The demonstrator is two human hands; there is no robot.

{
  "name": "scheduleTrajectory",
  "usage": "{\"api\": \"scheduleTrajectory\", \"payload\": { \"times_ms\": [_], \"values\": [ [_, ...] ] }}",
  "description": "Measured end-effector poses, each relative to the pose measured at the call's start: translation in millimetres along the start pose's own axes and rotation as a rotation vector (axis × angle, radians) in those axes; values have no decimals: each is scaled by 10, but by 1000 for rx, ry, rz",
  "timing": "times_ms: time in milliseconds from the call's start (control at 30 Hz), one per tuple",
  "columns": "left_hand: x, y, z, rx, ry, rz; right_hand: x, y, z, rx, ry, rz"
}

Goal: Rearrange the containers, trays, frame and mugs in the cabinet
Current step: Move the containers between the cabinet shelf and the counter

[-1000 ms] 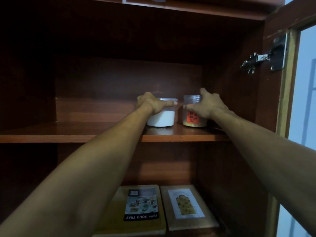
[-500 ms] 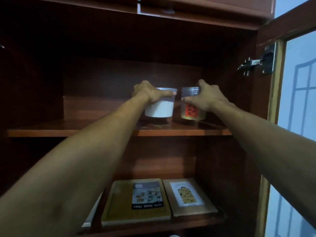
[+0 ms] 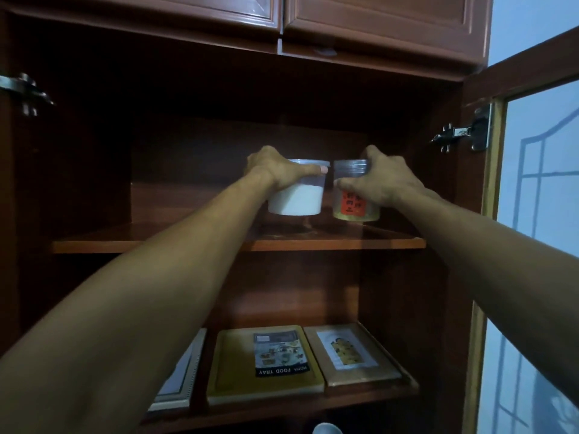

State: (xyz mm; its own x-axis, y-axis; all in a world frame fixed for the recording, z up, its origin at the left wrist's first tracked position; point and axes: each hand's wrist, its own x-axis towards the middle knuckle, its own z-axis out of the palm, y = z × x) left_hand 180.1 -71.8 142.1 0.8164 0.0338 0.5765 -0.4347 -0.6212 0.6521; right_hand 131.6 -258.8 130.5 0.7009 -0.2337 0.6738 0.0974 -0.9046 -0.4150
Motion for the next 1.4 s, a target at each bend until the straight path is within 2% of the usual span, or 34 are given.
{"api": "scheduleTrajectory", "payload": {
  "times_ms": [333,500,867,1133,1400],
  "values": [
    [-433,196,-219,7,8,-9,-345,-46,-286,24,-16,-44],
    [-854,298,-342,-40,4,-28,-645,-23,-489,35,-22,-68],
    [-1801,412,-662,19,29,-66,-1435,-56,-864,104,-107,-103],
    [-2383,401,-849,-42,-5,-81,-1969,-82,-999,89,-75,-140],
    [-2903,311,-1145,-72,-42,-85,-2538,-238,-1100,80,-83,-83]
  ]
}}
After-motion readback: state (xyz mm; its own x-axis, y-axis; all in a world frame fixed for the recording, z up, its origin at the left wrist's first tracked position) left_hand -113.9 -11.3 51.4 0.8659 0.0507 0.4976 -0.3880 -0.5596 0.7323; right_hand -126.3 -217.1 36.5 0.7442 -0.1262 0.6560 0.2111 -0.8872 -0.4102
